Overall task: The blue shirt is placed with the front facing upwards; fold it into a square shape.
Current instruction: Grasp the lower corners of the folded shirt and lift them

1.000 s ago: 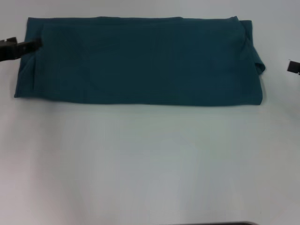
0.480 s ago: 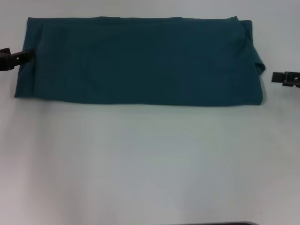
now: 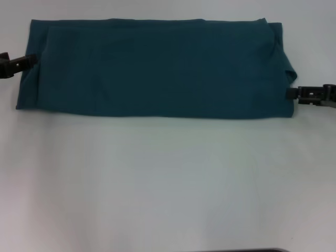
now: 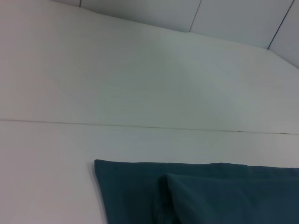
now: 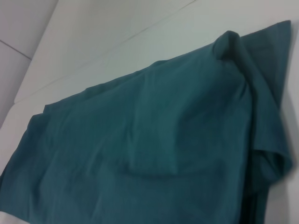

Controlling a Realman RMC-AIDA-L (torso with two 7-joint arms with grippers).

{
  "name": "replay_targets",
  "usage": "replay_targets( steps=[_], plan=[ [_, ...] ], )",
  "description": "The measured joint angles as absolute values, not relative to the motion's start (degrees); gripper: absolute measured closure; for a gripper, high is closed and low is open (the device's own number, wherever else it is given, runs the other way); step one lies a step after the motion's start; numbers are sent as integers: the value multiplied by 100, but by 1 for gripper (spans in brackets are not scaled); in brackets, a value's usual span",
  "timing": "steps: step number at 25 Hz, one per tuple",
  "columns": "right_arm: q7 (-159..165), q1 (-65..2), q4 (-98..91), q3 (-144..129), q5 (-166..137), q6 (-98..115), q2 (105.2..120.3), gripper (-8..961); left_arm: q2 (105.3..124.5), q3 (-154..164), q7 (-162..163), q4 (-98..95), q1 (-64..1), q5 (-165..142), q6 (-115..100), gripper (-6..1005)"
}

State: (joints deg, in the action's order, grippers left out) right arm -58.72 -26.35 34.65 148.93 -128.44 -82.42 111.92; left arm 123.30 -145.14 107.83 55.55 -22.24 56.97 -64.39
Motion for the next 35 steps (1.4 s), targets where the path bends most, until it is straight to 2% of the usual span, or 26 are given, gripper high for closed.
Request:
replay_targets(
  steps=[8, 16, 19, 30, 35],
  plan=[
    [-6065, -2811, 3192, 14882, -12850, -7969, 11333, 252, 12323, -14544, 10783, 5566, -2230, 5695, -6421, 172],
    [-6082, -2850, 3123, 14872, -12851, -7916, 11363, 256, 12292, -14511, 10783, 5566, -2219, 5695, -6387, 171],
    [-6083, -2852, 3098, 14816, -12869, -7900, 11363, 427, 12287, -14520, 10784, 5554, -2217, 5695, -6387, 171],
    [-6099, -2824, 3084, 14801, -12866, -7865, 11355, 886, 12254, -14552, 10833, 5513, -2187, 5637, -6401, 171],
    [-6100, -2827, 3085, 14805, -12866, -7860, 11354, 911, 12241, -14535, 10826, 5471, -2132, 5443, -6443, 171]
  ],
)
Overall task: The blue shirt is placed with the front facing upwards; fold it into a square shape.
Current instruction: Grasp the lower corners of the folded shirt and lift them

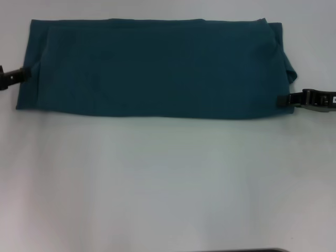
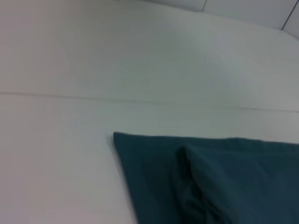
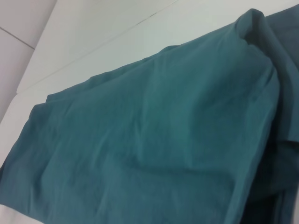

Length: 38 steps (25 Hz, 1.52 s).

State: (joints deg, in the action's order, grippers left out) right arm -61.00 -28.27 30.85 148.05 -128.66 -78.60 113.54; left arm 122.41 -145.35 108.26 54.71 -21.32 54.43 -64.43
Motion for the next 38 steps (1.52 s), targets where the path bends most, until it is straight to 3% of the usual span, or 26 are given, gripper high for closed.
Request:
replay_targets(
  steps=[19, 31, 38],
  plan=[
    [-6136, -2865, 3087, 14800, -12860, -7856, 11354, 940, 12262, -14426, 10703, 5466, -1999, 5279, -6809, 172],
    [-6160, -2879, 3084, 14801, -12842, -7857, 11361, 940, 12265, -14371, 10658, 5339, -2113, 5068, -6779, 333],
    [-6161, -2876, 3084, 14800, -12862, -7858, 11363, 940, 12261, -14370, 10647, 5320, -2178, 5037, -6786, 603]
  ],
)
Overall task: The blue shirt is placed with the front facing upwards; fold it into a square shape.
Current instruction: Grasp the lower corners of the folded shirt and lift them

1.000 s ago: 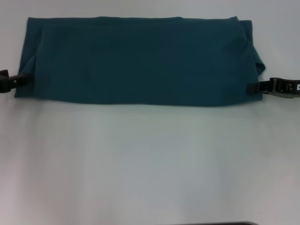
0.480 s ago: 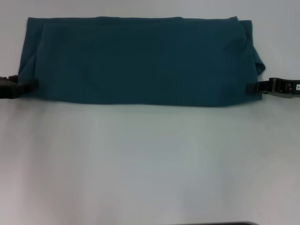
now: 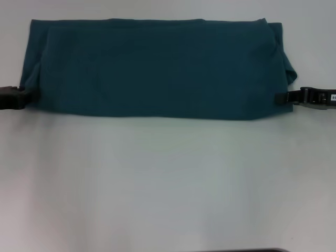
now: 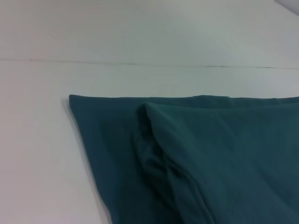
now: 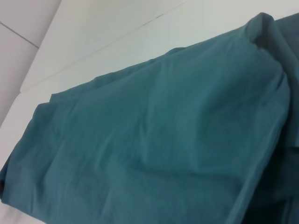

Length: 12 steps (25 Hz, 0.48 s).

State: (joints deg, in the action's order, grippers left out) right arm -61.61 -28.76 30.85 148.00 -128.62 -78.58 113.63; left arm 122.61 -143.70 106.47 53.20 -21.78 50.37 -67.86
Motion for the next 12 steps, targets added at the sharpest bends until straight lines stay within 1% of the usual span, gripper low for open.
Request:
replay_targets(
  steps=[5, 11, 12],
  plan=[
    [-6174, -2863, 3079, 14800, -12865, -7857, 11363, 939, 12260, -14370, 10645, 5311, -2210, 5035, -6753, 803],
    [-6225, -2804, 3076, 14819, -12862, -7864, 11363, 939, 12259, -14397, 10641, 5337, -2185, 5036, -6779, 983],
    [-6251, -2786, 3076, 14832, -12855, -7875, 11363, 939, 12255, -14398, 10642, 5351, -2169, 5036, -6804, 983]
  ],
)
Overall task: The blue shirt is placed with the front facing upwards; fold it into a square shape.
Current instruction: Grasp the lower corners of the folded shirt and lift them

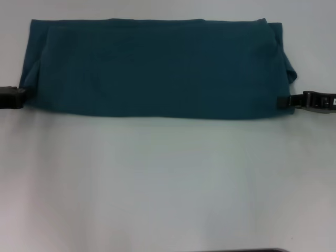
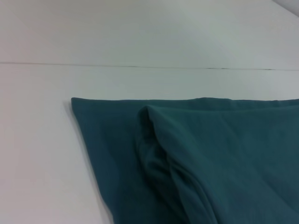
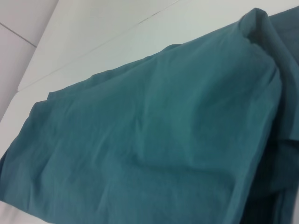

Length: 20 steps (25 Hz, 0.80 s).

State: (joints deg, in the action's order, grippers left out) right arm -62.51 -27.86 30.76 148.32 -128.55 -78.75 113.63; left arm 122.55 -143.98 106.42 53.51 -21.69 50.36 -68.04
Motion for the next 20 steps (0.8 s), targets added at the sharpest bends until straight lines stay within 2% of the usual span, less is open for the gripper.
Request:
replay_targets(
  steps=[20],
  plan=[
    [-7057, -2058, 3254, 15235, -12794, -8992, 11364, 939, 11983, -14878, 10565, 5611, -1929, 5088, -8908, 984]
  ],
)
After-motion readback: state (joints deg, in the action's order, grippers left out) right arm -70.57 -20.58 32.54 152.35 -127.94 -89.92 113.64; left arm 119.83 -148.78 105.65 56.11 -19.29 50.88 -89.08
